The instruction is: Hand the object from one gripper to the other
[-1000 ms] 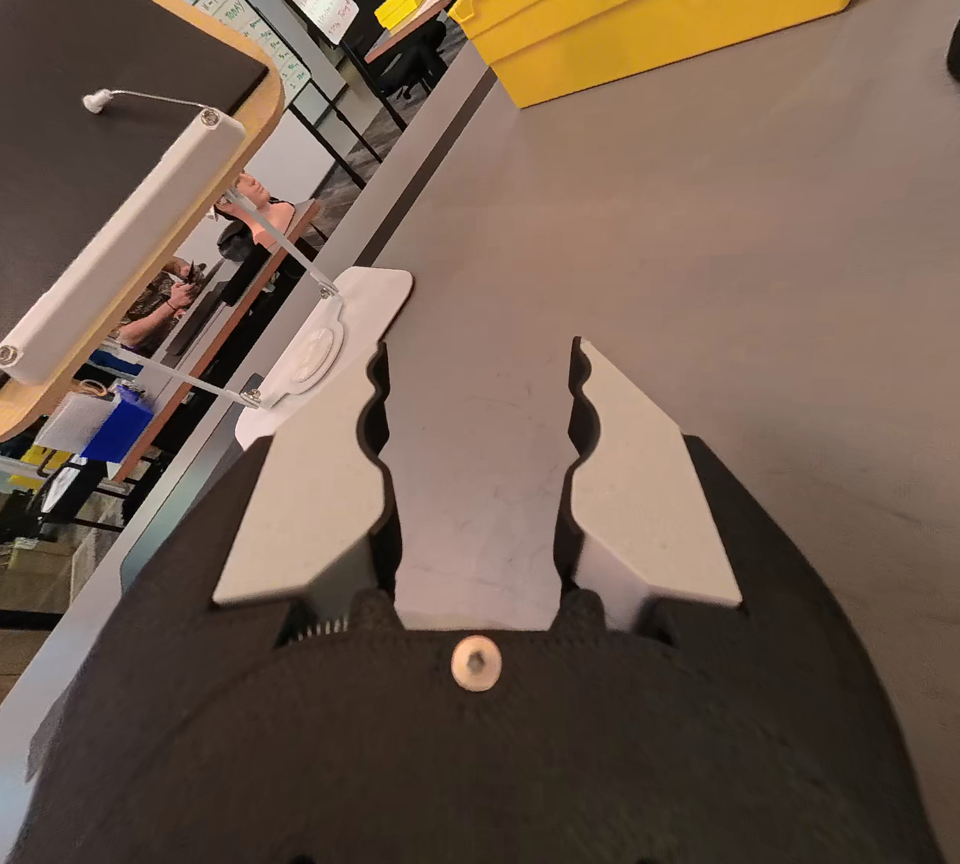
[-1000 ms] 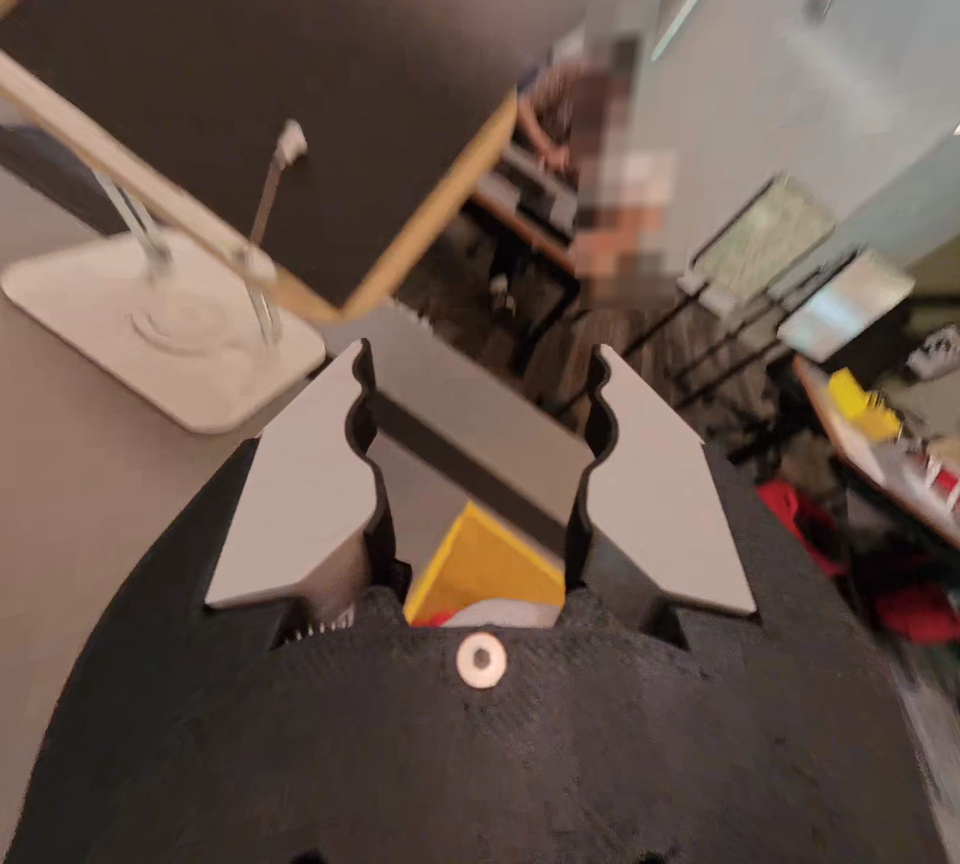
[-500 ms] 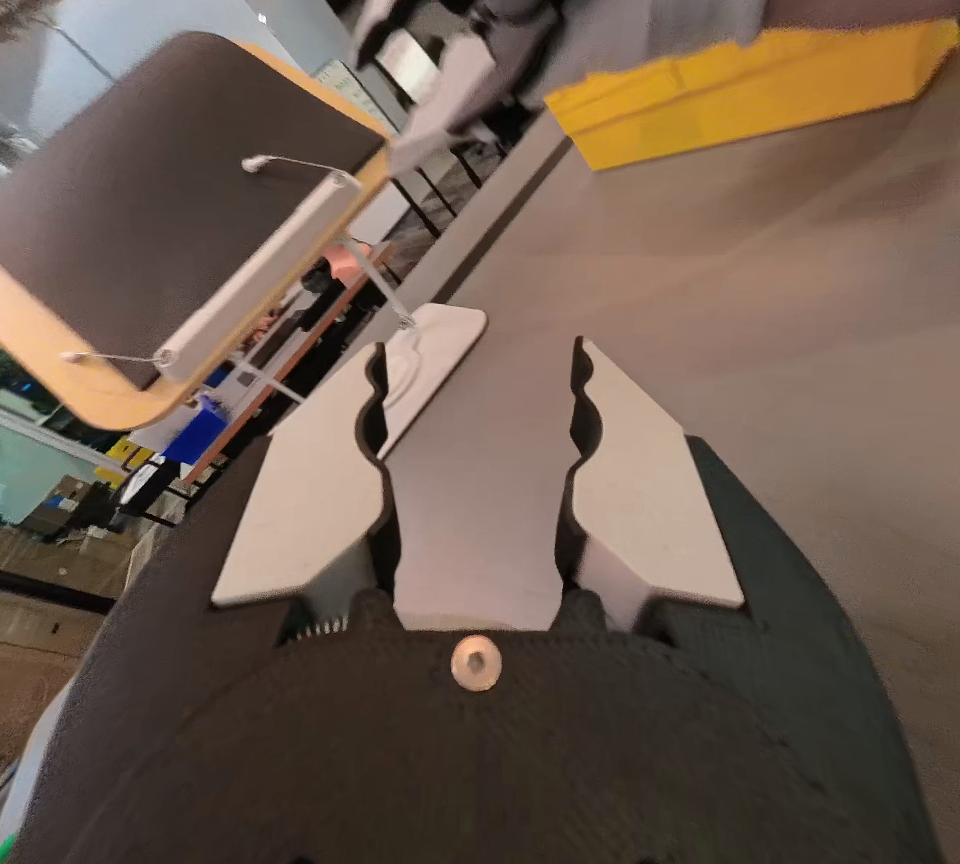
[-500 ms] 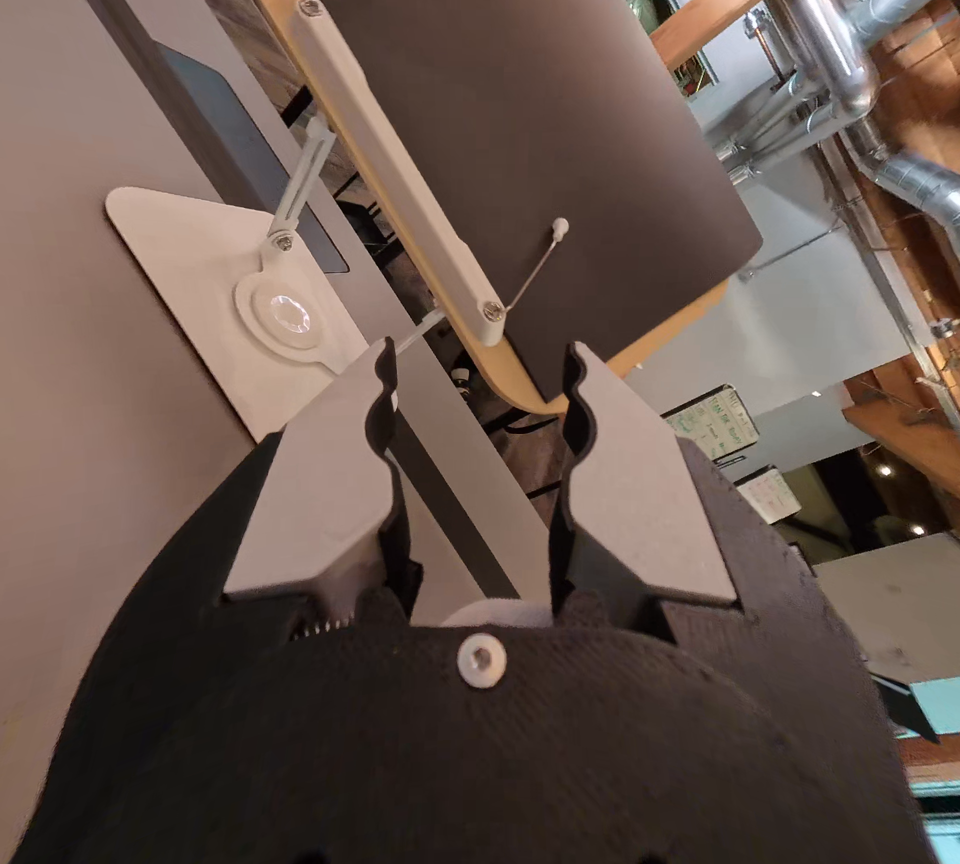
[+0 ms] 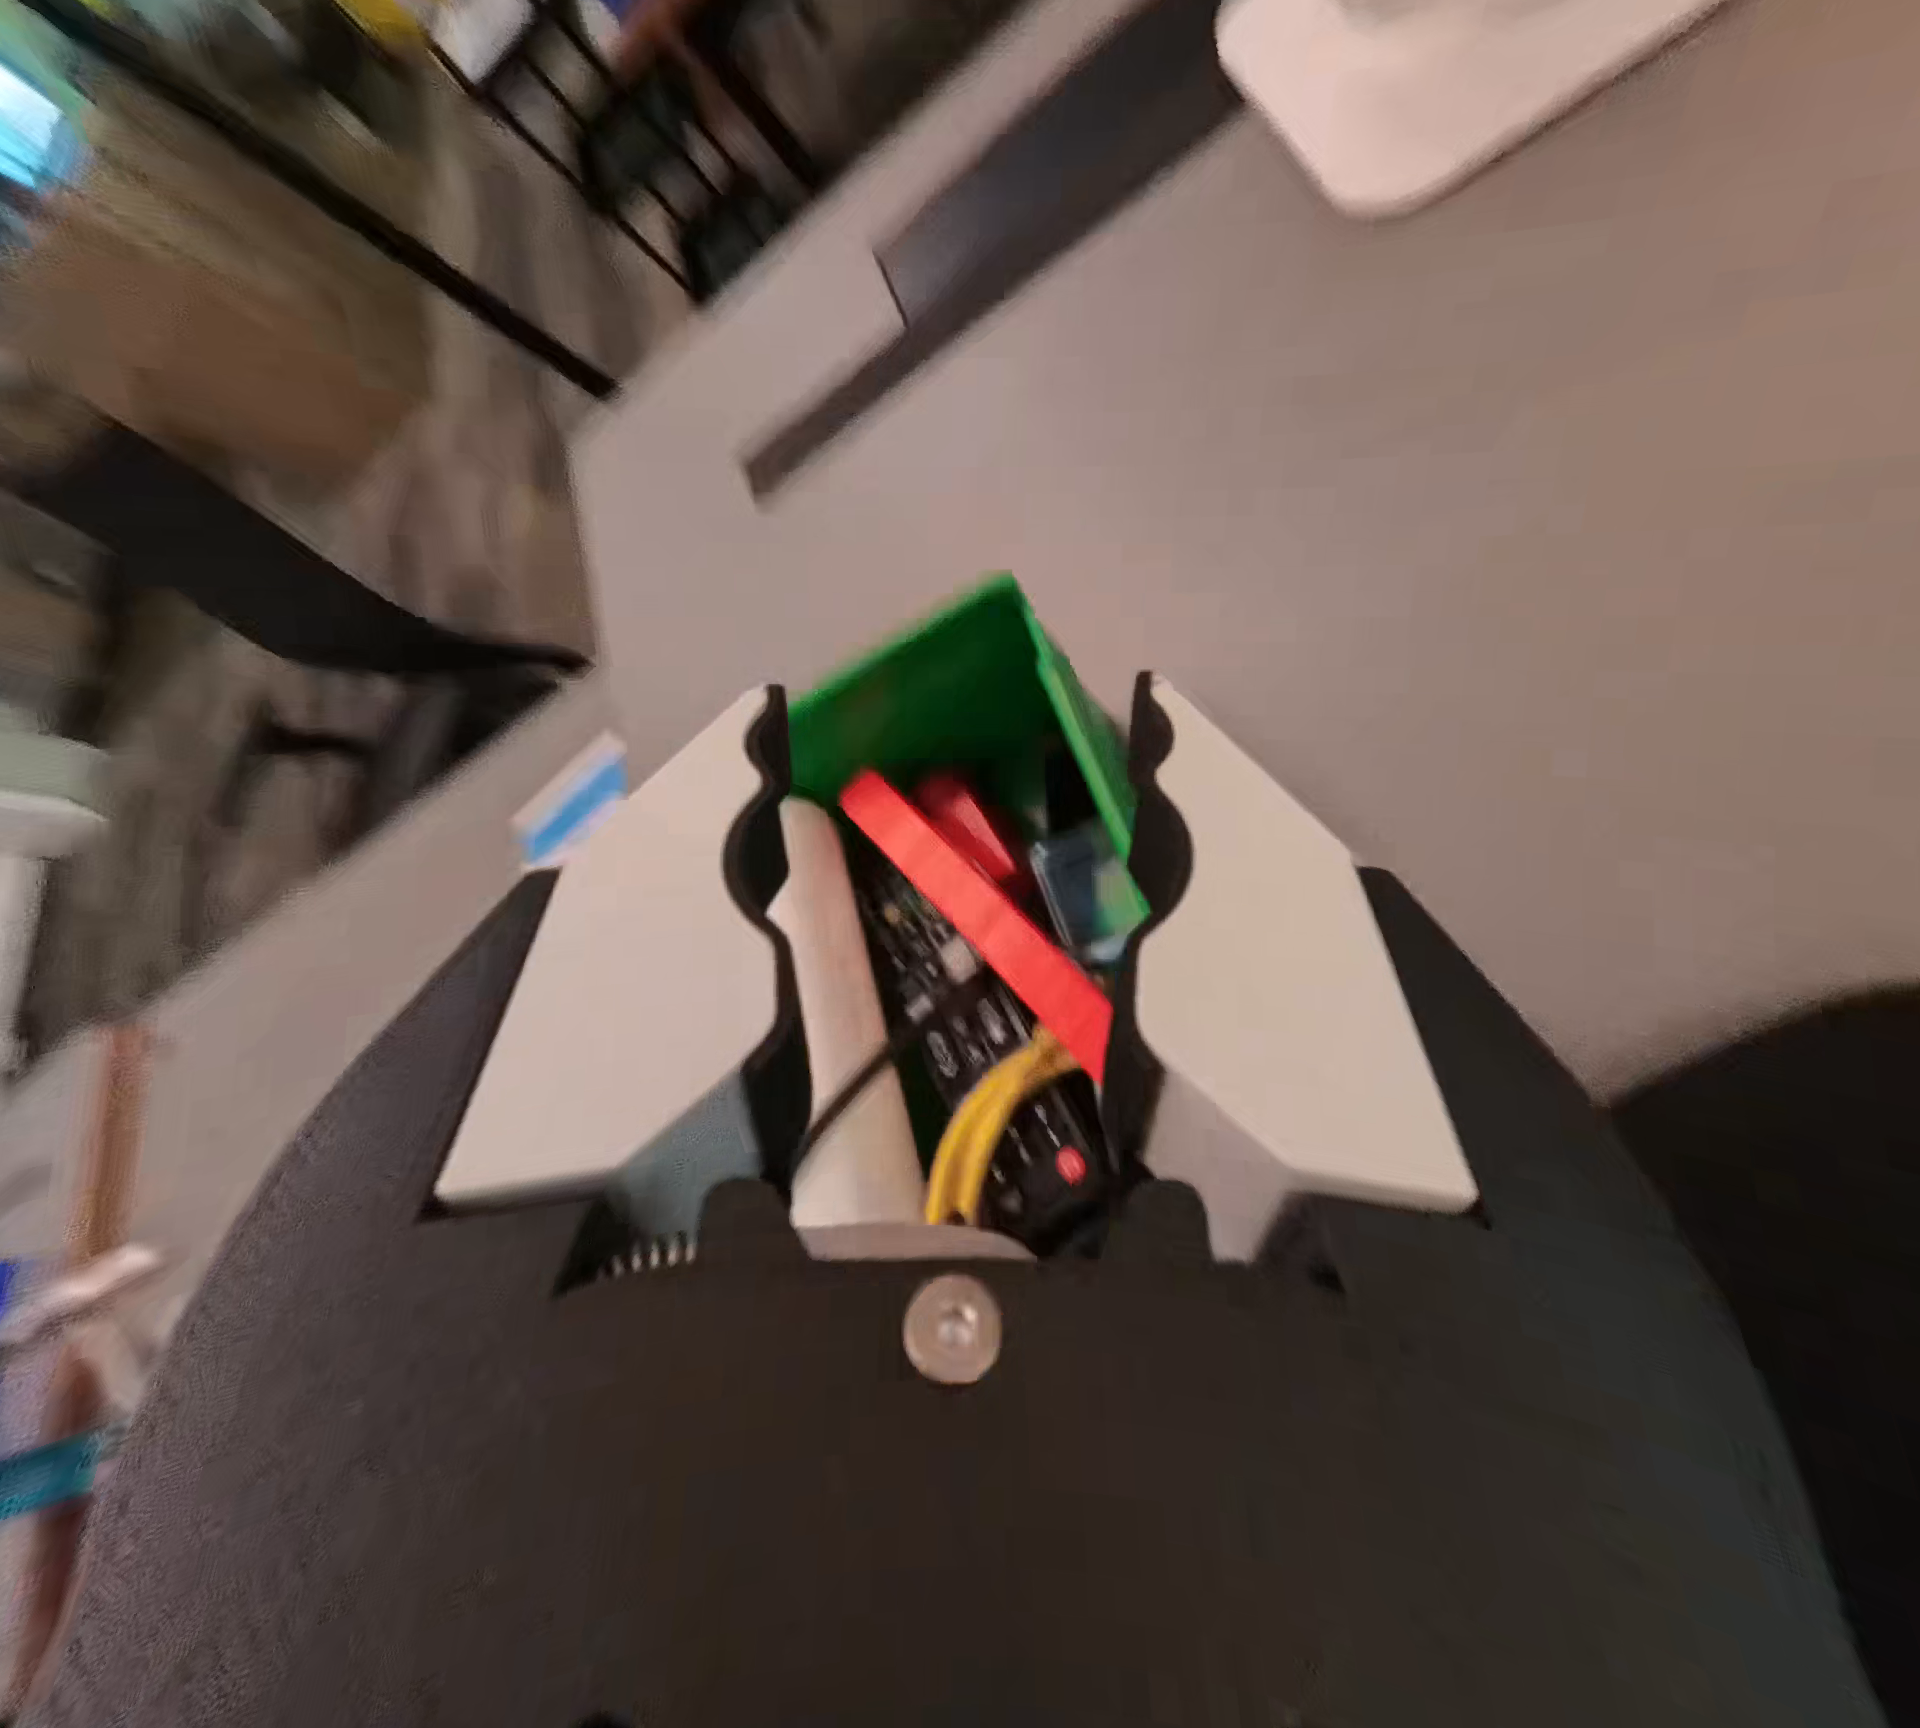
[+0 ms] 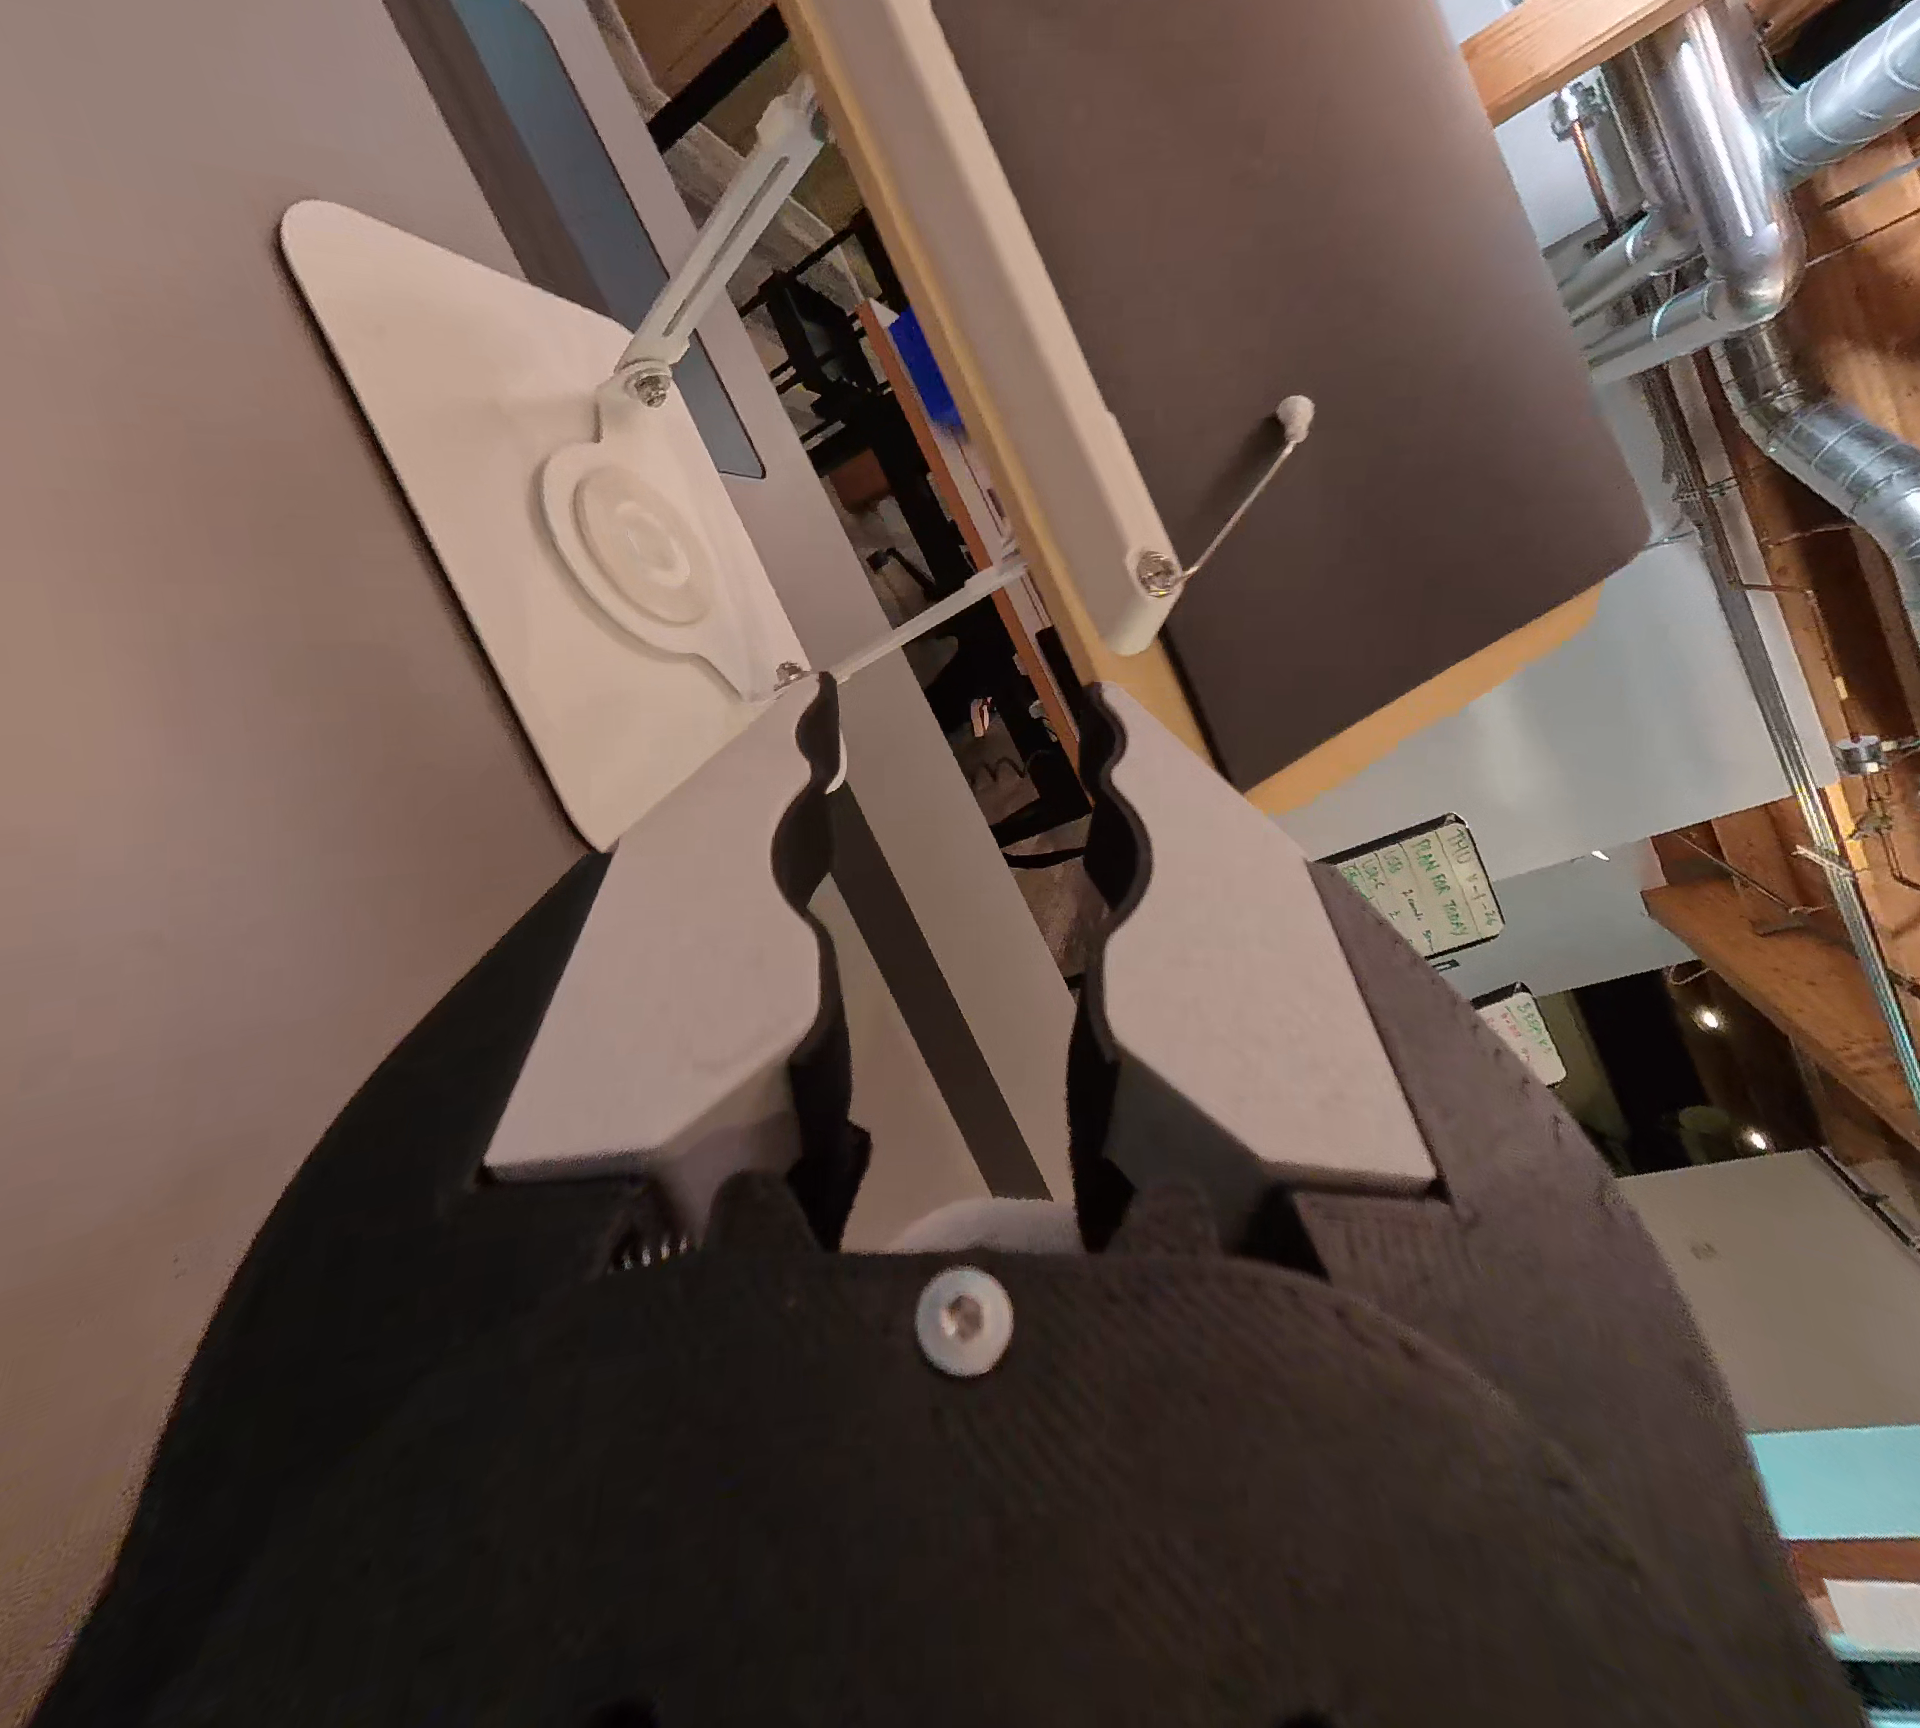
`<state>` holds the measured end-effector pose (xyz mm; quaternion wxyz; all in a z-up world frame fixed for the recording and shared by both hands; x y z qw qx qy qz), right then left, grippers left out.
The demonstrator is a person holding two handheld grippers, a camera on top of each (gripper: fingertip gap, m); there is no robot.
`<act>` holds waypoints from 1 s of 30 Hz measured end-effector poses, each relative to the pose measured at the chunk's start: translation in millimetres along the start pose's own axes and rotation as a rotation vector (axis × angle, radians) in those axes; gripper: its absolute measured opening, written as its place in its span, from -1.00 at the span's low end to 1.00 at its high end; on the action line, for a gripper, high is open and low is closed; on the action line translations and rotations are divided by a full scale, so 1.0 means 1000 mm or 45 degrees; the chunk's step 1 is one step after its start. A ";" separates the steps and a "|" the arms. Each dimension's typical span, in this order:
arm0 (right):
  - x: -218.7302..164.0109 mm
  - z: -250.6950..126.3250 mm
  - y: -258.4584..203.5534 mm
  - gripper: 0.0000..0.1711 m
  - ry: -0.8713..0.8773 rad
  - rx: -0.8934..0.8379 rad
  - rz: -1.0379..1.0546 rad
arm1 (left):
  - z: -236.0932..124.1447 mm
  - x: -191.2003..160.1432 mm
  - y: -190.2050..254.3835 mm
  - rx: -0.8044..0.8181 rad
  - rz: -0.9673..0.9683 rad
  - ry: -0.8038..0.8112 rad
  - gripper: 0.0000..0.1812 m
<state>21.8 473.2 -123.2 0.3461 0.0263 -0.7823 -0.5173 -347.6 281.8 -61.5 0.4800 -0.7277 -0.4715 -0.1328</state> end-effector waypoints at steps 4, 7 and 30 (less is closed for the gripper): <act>0.000 0.004 -0.009 -0.48 -0.018 0.006 -0.073 | 0.043 -0.047 -0.007 -0.143 -0.106 -0.296 -0.34; 0.002 0.005 -0.013 -0.49 -0.013 0.018 -0.087 | 0.062 -0.072 -0.007 -0.159 -0.114 -0.478 -0.37; 0.009 0.005 -0.021 -0.48 0.019 0.060 -0.070 | 0.096 -0.105 -0.001 -0.162 -0.217 -0.604 -0.69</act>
Point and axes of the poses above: each gripper's, where its closed fingertips meet, z out along the fingers, x out of its top, y = z × x across the jaws, the point moved 6 cm from there along -z, back along the fingers, and after that the axes turned 8 degrees about x, right-handed, at the moved point
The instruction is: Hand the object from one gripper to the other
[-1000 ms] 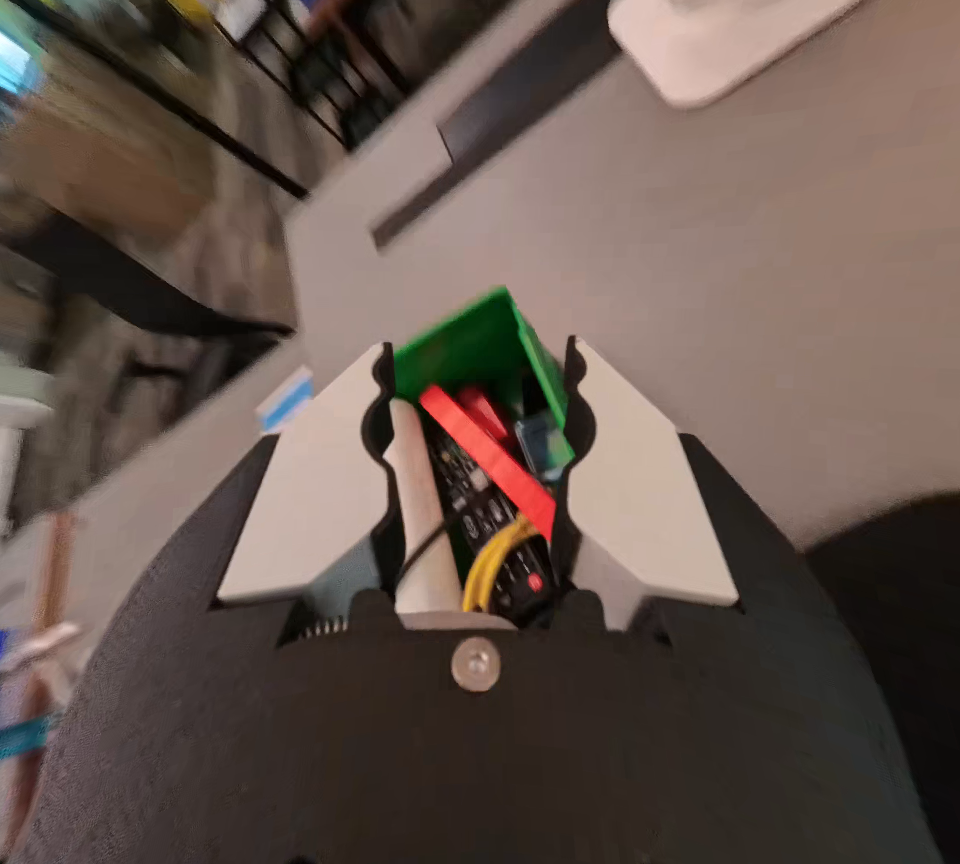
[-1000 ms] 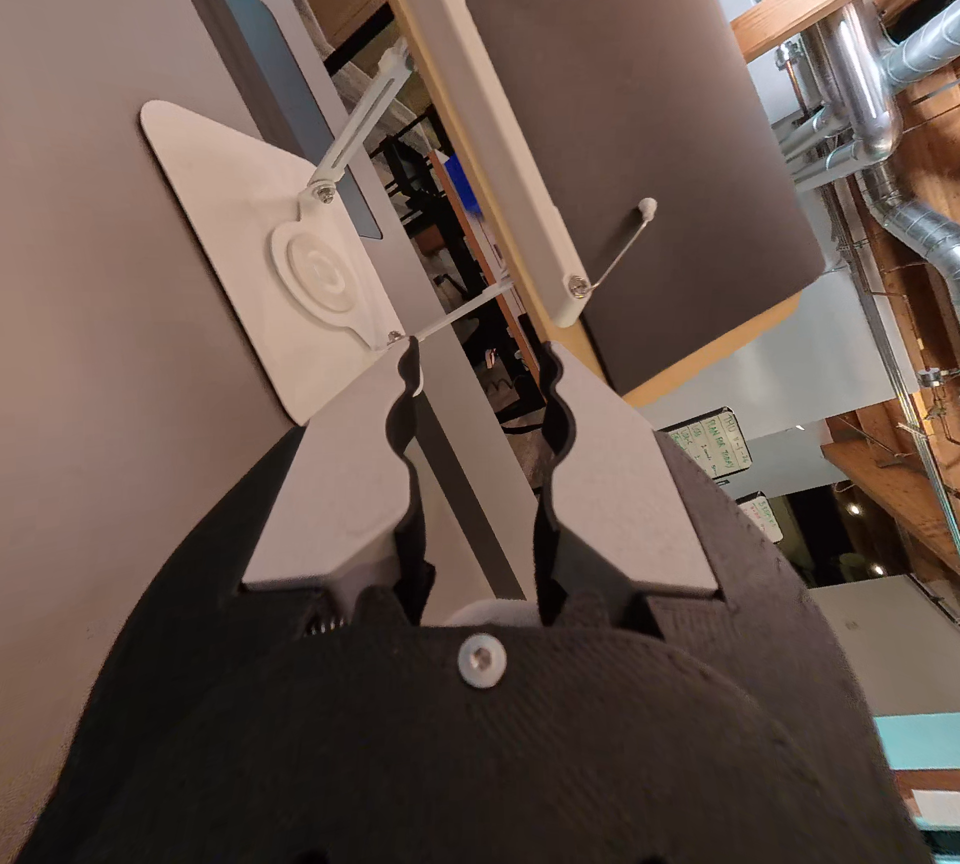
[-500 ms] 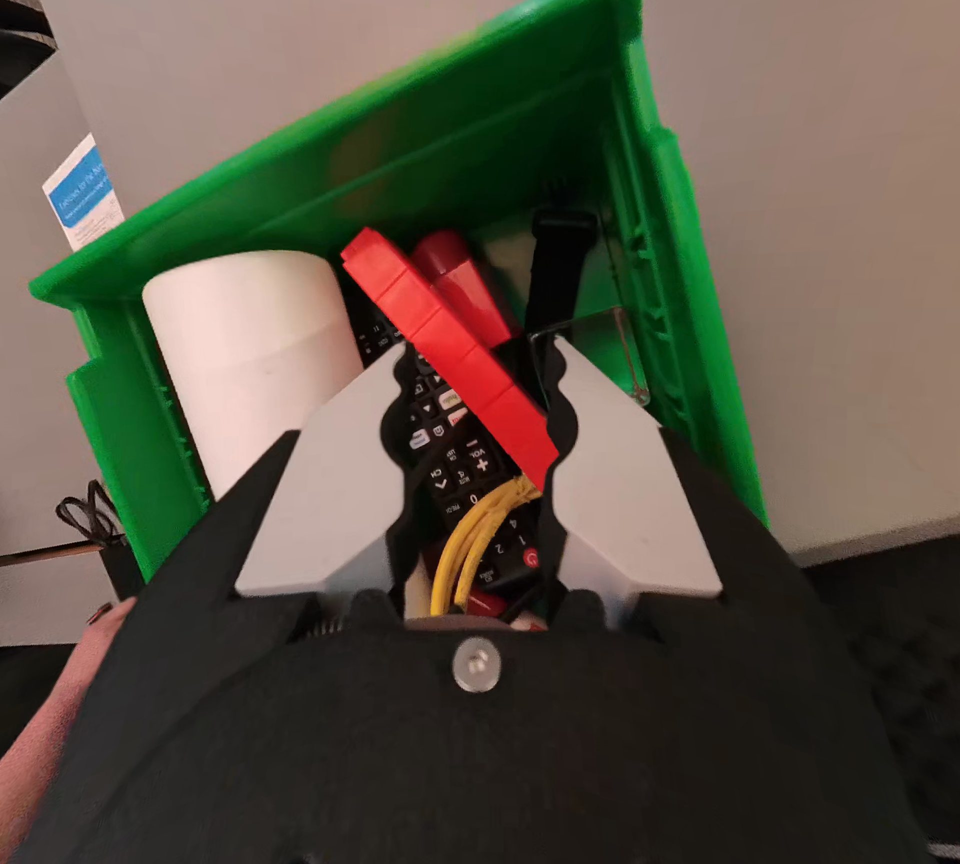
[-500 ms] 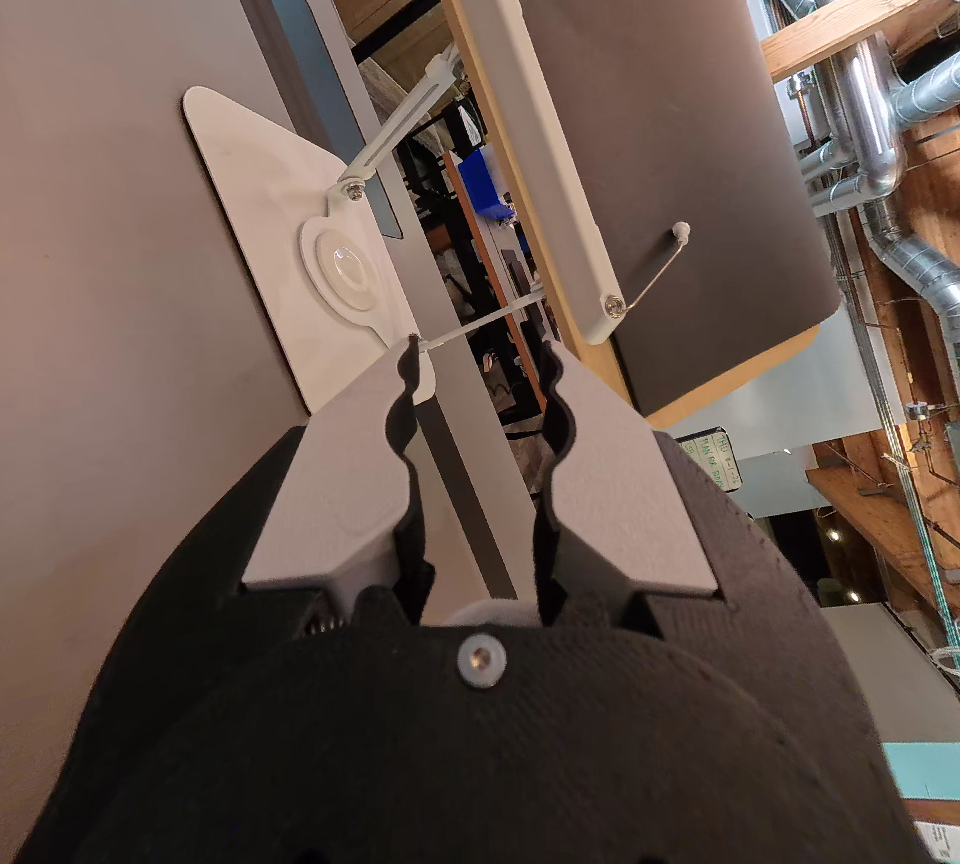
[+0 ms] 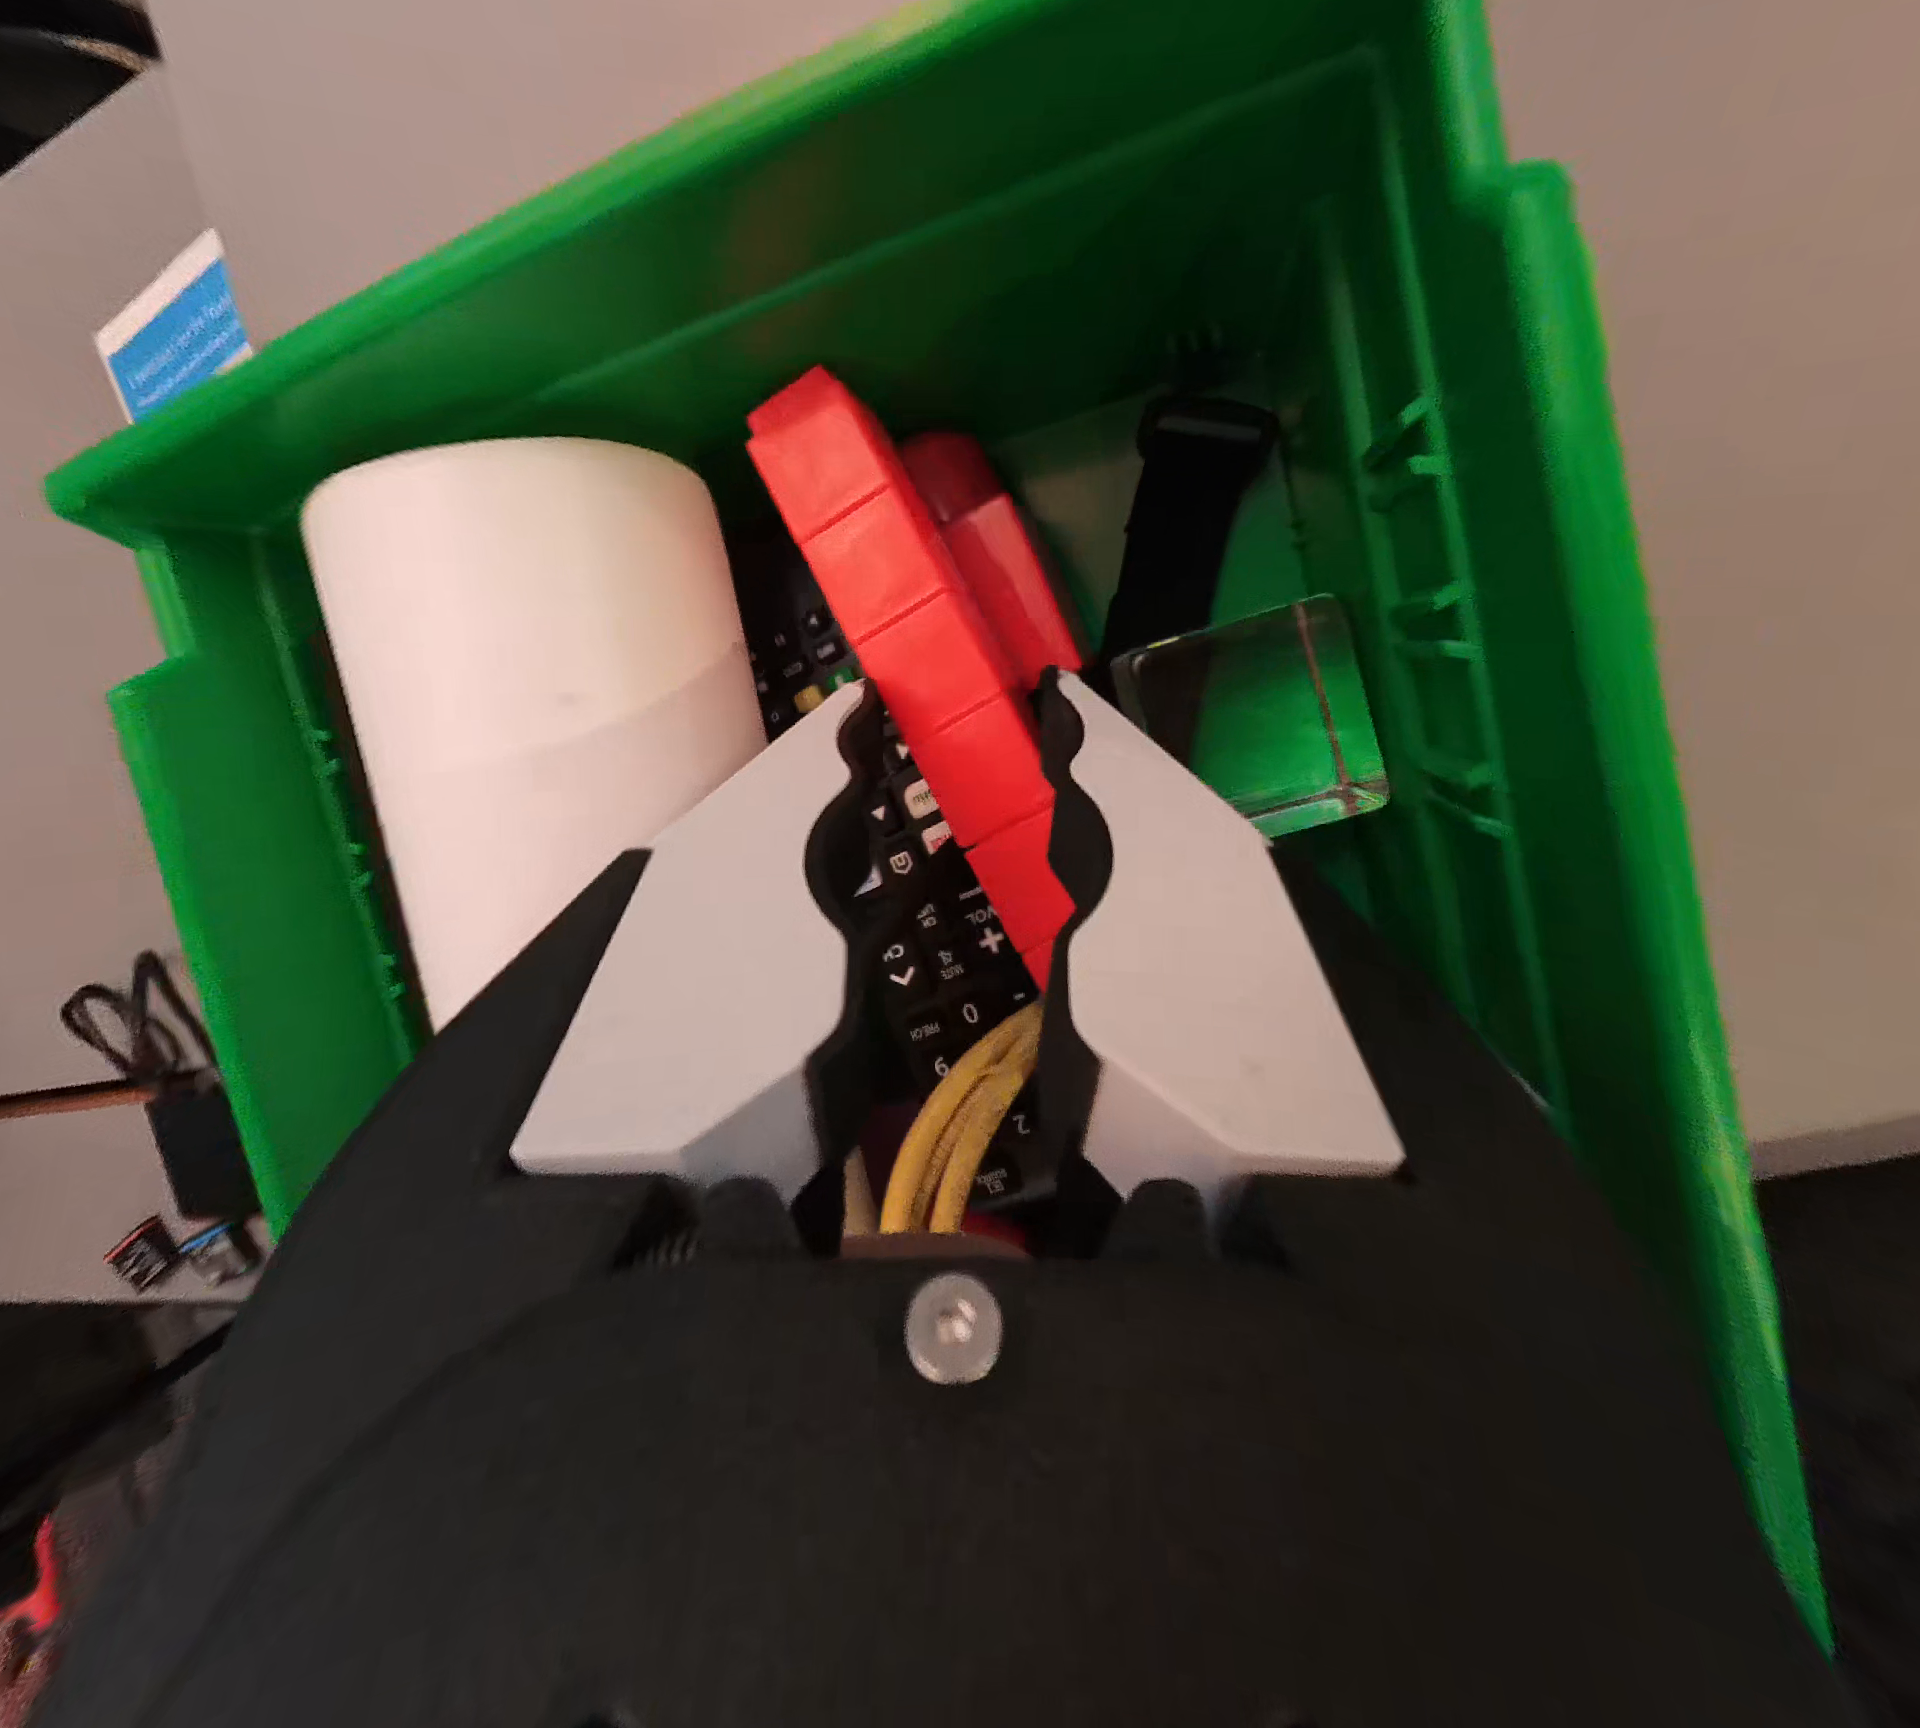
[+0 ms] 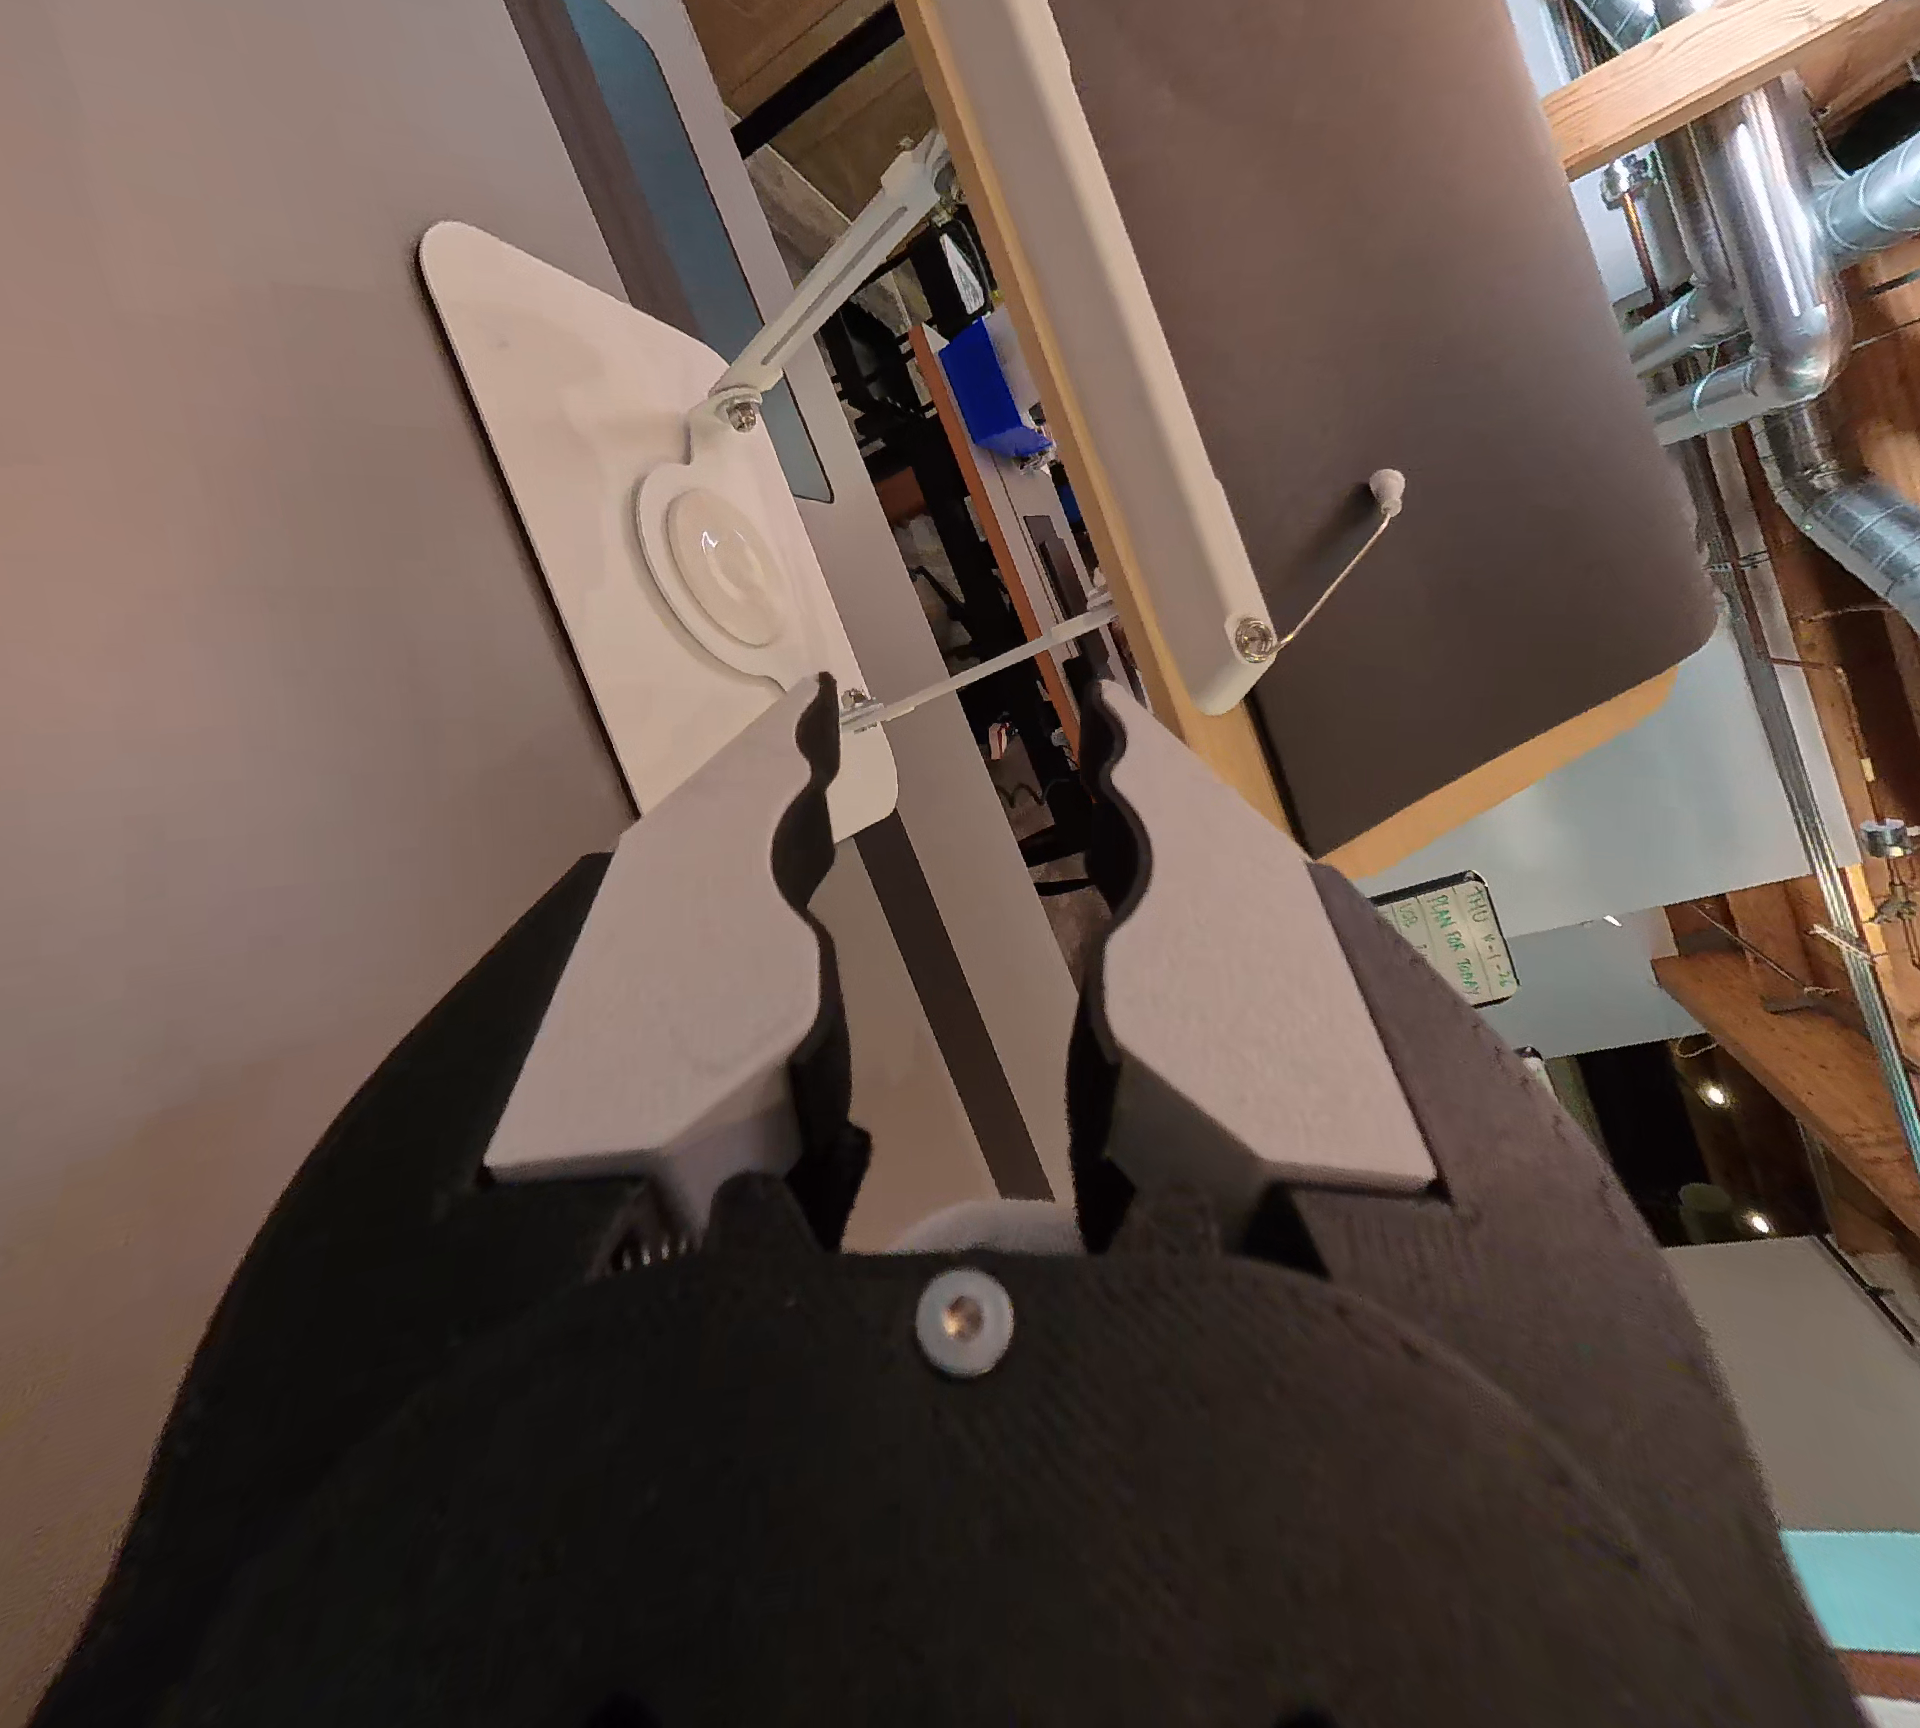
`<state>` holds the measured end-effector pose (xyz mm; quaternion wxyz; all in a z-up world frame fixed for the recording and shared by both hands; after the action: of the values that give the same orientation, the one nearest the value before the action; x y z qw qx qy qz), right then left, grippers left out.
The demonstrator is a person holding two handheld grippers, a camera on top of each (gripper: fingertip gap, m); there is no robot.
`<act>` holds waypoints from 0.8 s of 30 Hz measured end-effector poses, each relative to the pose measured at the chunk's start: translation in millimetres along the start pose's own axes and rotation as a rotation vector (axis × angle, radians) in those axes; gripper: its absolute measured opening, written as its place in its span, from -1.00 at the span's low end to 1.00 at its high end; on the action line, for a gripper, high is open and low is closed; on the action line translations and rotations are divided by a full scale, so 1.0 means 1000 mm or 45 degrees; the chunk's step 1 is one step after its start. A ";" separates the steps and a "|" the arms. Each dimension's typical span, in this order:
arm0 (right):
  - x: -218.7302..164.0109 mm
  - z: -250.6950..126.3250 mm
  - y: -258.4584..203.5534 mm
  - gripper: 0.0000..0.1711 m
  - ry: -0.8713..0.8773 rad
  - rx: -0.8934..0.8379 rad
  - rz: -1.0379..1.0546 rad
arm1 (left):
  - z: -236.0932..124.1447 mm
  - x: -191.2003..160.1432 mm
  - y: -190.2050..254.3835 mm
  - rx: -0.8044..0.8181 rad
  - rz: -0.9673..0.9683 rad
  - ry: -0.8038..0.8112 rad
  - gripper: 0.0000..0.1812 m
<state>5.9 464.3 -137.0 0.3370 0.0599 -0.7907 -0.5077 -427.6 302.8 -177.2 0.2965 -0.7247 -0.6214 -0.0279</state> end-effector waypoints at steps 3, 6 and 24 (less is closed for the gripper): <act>0.002 -0.001 0.001 -0.49 0.021 0.006 0.037 | -0.019 0.005 -0.010 0.084 -0.003 0.122 -0.77; 0.004 -0.001 0.001 -0.49 0.036 0.018 0.066 | -0.042 0.017 -0.015 0.093 -0.028 0.277 -0.77; 0.047 -0.031 0.000 -0.39 0.645 0.558 0.619 | -0.235 0.146 0.085 0.025 0.212 1.307 -0.78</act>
<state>-11.9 420.1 -106.7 0.6102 0.0647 -0.7632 -0.2023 -239.2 318.5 42.5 0.5712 -0.6619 -0.3363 -0.3501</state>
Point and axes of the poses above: each gripper's, where its closed fingertips meet, z out along the fingers, x out of its top, y = z × x across the jaws, the point moved 6 cm from there along -z, back along the fingers, and after that the axes turned 8 degrees about x, right-handed, at the moved point
